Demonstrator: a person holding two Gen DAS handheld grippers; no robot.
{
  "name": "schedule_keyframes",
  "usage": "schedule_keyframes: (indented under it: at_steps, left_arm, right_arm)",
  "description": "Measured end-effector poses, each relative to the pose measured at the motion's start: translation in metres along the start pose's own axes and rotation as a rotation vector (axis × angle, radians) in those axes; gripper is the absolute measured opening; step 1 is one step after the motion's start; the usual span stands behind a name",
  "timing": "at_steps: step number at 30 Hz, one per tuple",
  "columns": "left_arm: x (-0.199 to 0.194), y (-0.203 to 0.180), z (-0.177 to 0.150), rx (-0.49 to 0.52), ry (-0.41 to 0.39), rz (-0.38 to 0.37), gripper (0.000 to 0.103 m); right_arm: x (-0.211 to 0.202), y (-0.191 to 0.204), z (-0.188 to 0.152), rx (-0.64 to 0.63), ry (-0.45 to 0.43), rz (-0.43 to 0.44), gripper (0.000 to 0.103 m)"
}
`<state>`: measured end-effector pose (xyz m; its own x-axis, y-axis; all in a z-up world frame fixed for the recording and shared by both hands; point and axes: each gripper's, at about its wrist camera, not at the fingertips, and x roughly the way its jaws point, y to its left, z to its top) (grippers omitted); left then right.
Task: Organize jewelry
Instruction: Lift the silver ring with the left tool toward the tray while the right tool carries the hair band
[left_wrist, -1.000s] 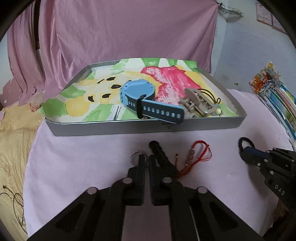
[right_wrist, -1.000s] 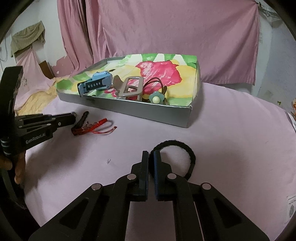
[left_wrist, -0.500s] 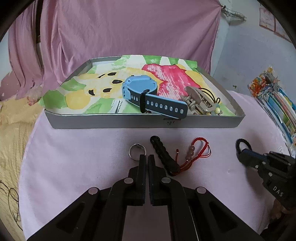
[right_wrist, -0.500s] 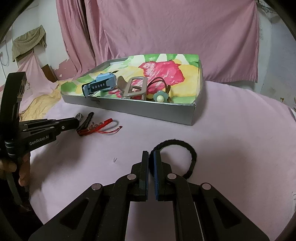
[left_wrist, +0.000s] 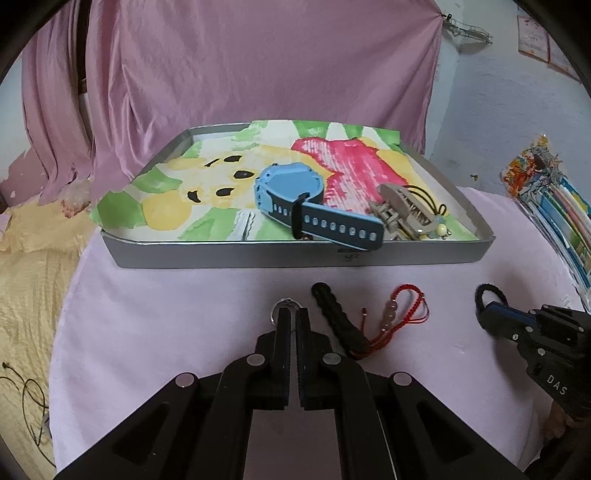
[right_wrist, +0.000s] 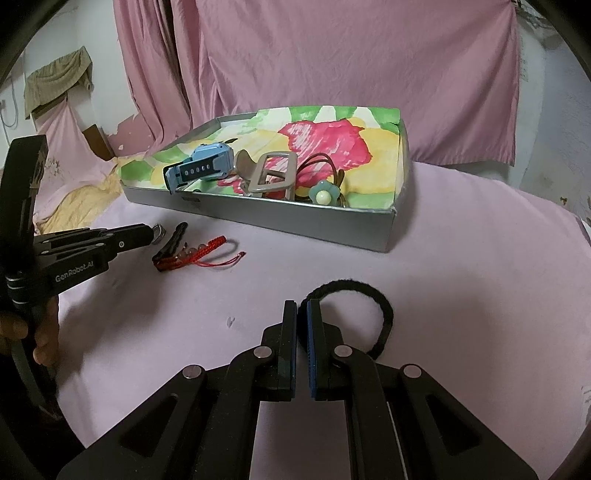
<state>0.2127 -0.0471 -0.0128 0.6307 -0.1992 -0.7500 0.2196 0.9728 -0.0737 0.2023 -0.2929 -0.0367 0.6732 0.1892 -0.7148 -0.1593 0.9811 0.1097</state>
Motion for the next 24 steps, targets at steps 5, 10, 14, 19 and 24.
schedule_keyframes:
  at_steps: [5, 10, 14, 19, 24]
  left_arm:
    - [0.0012, 0.0015, 0.0008, -0.003, 0.000, -0.014, 0.029]
    - [0.0048, 0.0022, 0.0025, -0.006, 0.009, -0.028, 0.039]
    - [0.0079, 0.0021, 0.0032, -0.004, 0.021, -0.032, 0.039]
    - [0.0091, 0.0014, 0.0041, 0.007, 0.023, -0.013, 0.027]
    - [0.0098, 0.0018, 0.0052, 0.015, 0.023, -0.005, 0.019]
  right_arm:
    - [0.0056, 0.0031, 0.0059, -0.003, 0.014, 0.025, 0.005]
    - [0.0066, 0.0033, 0.0057, 0.006, 0.016, 0.040, 0.005]
    - [0.0072, 0.0036, 0.0053, 0.004, 0.017, 0.036, 0.005]
    - [0.0071, 0.0078, 0.0062, -0.012, 0.024, 0.013, 0.005]
    - [0.0078, 0.0052, 0.0090, 0.010, 0.029, 0.033, 0.005]
